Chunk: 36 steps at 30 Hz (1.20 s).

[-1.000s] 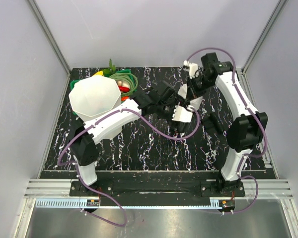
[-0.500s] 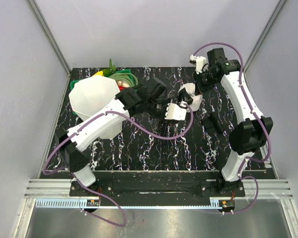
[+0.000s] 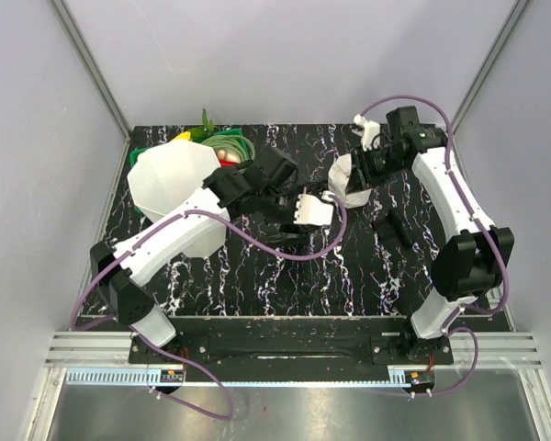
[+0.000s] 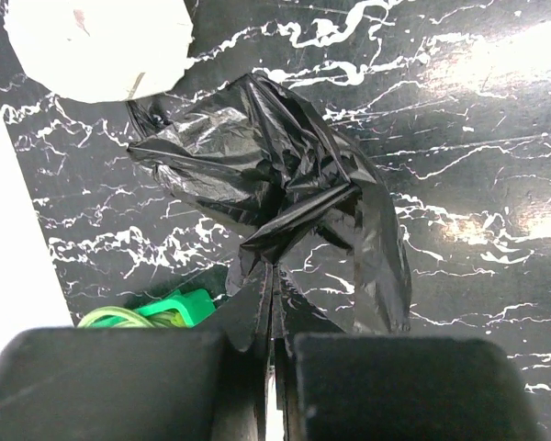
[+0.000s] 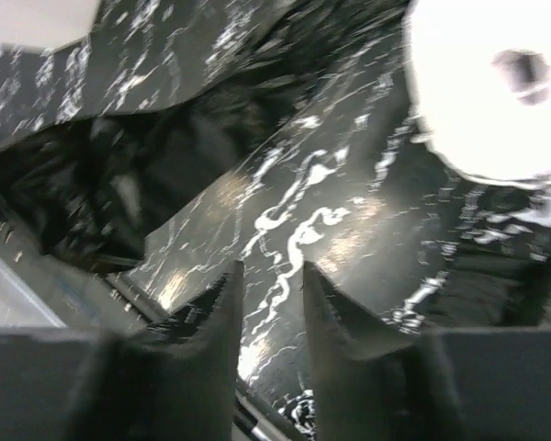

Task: Put the trash bags into the trash bin
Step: Unfold the trash bag at the center of the board.

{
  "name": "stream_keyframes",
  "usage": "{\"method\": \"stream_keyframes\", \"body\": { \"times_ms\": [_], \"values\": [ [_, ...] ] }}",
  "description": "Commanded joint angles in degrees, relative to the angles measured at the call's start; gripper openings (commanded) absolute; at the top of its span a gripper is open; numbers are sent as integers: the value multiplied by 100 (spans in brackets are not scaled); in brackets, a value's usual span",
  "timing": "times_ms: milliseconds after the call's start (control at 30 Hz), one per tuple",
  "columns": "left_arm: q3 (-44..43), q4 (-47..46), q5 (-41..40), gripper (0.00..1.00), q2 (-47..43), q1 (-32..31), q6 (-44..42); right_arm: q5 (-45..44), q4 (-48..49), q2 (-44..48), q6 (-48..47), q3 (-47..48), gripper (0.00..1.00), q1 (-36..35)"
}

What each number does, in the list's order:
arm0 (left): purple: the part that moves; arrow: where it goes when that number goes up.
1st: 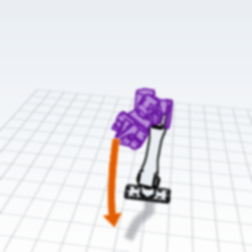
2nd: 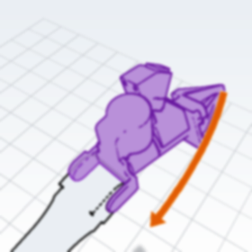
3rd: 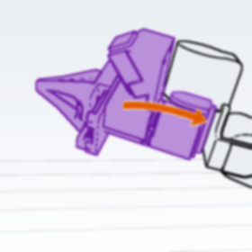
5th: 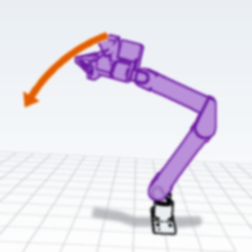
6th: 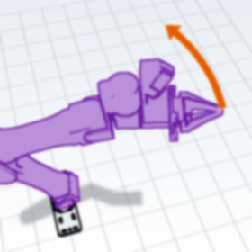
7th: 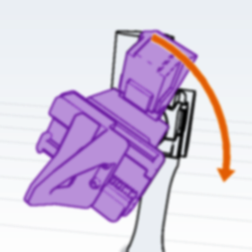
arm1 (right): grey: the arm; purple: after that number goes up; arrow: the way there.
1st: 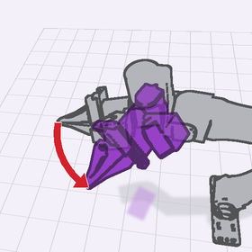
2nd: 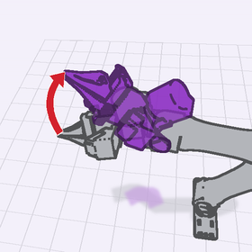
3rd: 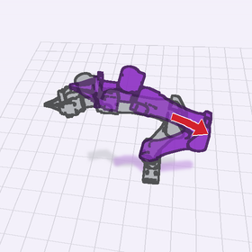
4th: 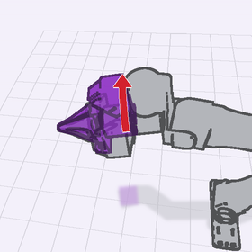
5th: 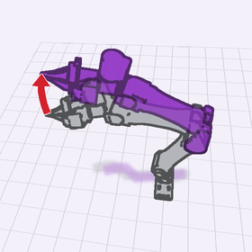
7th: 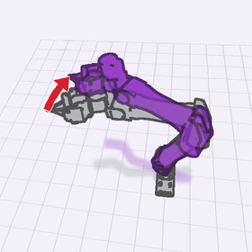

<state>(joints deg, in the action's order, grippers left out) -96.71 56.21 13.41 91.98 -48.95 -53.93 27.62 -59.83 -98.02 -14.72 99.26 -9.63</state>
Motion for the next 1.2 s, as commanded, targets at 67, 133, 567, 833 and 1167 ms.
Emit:
{"method": "stream_keyframes", "body": {
  "times_ms": [67, 133, 567, 833, 1167],
  "values": [
    [108, -724, -409, 0, 82, -1, 286, 2396, 174, 125, 111, -724, 49, 14],
    [55, -804, -479, 0, 170, -18, 313, 2572, 165, -6, 145, -768, 55, 5],
    [-68, -945, -664, 0, 425, -159, 296, 2565, 297, -587, 180, -794, 61, -171],
    [-24, -1041, -910, 0, 408, -150, 278, 1766, 130, -201, -136, -1031, 63, -92],
    [-68, -1103, -972, 0, 417, -159, 287, 2116, 95, -244, -14, -1172, 68, -74]
  ]
}}
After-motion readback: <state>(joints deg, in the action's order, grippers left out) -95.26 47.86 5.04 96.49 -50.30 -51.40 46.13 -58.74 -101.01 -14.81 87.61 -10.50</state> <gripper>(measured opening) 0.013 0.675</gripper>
